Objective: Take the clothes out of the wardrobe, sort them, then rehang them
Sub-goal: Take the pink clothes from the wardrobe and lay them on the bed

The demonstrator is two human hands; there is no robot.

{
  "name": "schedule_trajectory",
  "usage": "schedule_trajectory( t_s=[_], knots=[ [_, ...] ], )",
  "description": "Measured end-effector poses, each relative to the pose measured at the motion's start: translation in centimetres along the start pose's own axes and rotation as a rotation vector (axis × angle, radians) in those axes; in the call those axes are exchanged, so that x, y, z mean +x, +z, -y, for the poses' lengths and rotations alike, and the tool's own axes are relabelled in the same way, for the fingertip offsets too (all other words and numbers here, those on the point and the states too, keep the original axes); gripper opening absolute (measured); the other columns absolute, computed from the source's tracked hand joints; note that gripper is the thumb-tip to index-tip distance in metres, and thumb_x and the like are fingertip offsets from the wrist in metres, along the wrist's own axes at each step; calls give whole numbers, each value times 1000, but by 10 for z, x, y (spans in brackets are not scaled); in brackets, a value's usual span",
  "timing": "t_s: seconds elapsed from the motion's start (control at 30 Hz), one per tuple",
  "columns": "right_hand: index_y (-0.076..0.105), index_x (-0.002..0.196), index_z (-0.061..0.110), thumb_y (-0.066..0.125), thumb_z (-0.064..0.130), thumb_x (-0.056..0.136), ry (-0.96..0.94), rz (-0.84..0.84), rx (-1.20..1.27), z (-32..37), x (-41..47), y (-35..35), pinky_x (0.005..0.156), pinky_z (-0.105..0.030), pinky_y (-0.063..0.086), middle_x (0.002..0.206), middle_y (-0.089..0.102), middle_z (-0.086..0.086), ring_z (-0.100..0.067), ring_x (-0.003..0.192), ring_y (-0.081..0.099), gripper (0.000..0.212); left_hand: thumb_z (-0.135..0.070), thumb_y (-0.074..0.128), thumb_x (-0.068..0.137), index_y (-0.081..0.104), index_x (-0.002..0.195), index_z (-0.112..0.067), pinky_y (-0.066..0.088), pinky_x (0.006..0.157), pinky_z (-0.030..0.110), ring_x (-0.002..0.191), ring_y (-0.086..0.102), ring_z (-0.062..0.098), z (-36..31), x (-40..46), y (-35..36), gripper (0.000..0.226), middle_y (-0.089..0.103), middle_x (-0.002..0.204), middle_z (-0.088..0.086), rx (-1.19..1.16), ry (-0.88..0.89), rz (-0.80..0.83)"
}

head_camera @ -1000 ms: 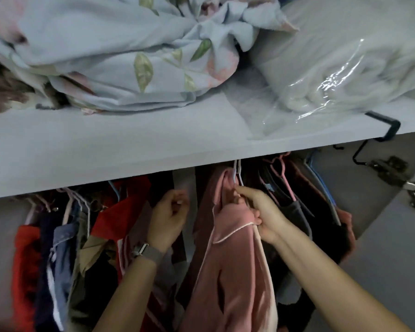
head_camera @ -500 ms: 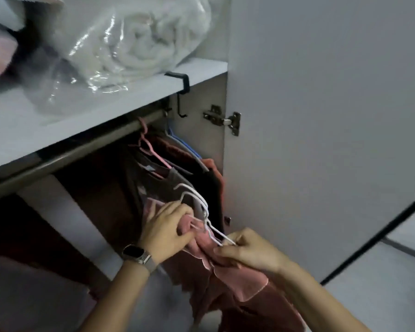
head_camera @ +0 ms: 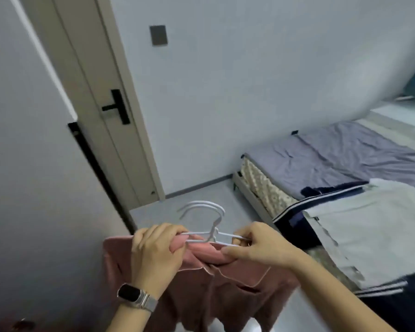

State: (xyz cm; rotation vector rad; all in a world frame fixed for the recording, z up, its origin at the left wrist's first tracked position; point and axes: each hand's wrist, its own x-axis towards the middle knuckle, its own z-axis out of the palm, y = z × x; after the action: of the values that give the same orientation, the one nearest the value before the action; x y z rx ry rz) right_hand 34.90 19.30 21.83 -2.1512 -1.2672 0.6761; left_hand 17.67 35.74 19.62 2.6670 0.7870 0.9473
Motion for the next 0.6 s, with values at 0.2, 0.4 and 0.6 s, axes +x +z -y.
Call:
schedule_trajectory(
  t_s=[0.2, 0.4, 0.6],
  knots=[
    [66, 71, 7, 57, 82, 63, 218, -298, 193, -134, -35, -102, 60, -35, 43, 62, 62, -12, -11, 55, 50, 76, -43, 51, 71, 62, 74, -33, 30, 77, 27, 76, 61, 5, -127, 92, 123, 15, 64, 75, -19, -105, 233, 146],
    [60, 63, 8, 57, 72, 71, 360, -511, 201, -215, -74, -189, 59, -31, 37, 56, 54, -10, -8, 54, 47, 65, -45, 45, 74, 65, 77, -33, 28, 78, 28, 81, 62, 8, -246, 153, 209, 24, 65, 81, -17, -271, 356, 286],
    [64, 57, 13, 74, 29, 80, 490, -705, 313, -278, -95, -246, 60, -21, 41, 56, 62, 6, -6, 59, 59, 29, -46, 45, 73, 63, 76, -38, 21, 75, 27, 83, 57, 1, -321, 204, 274, 20, 63, 82, -23, -406, 466, 379]
  ],
)
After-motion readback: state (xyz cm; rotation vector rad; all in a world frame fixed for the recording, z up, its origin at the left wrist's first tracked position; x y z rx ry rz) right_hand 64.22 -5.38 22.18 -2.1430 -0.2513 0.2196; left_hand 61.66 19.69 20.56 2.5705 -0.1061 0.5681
